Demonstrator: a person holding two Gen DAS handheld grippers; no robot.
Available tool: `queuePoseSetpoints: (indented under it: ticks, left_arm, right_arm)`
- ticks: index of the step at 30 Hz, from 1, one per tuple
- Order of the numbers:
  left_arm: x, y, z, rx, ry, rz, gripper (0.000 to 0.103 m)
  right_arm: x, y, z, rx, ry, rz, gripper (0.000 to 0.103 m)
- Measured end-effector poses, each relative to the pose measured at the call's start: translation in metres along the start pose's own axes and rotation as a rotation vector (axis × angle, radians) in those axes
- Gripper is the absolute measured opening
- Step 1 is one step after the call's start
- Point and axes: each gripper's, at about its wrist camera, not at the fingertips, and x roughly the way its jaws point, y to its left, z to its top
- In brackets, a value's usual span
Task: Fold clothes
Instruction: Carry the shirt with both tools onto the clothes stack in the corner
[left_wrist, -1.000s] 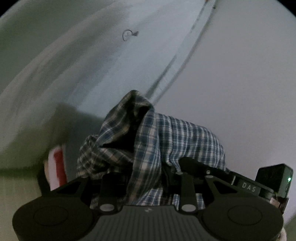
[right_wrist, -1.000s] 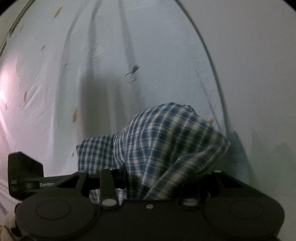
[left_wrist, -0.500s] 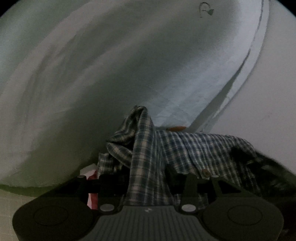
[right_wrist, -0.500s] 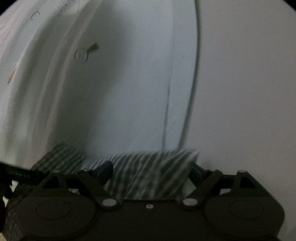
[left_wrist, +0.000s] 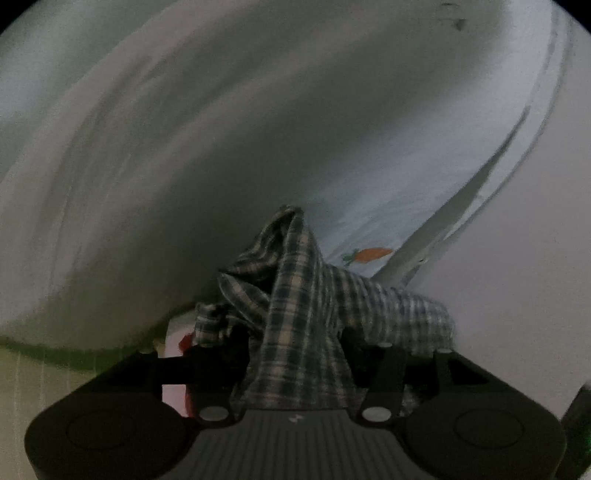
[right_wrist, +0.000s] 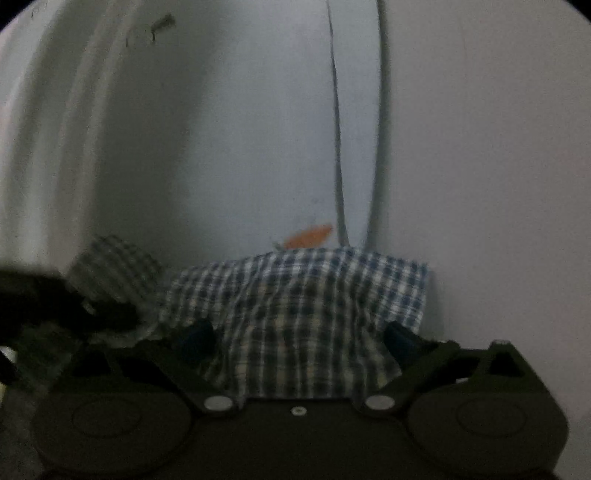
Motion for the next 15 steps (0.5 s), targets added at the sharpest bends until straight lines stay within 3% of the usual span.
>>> queuePoseSetpoints:
  ticks: [8,11,12,15]
  left_arm:
    - [-0.016,0.001,-0.002,-0.003,0.006,0.034,0.062]
    - [-0.035,-0.005,-0.001,0.030,0.003,0.072,0.074]
    - [-0.044,-0.008,-0.002,0.052,-0.003,0.097,0.083]
    - [-0.070,-0.019,-0.009,0.132,-0.025,0.150,0.084]
  right_arm:
    - [-0.021,-0.001,-0.008,-0.040,-0.015,-0.040,0.103]
    - [-0.039,0.002,-0.003,-0.048,-0.033,-0.067,0.102]
    - [-0.048,0.000,-0.002,-0.049,-0.047,-0.077,0.102]
    - [-0.079,0.003,0.000,-0.034,-0.089,-0.077,0.102]
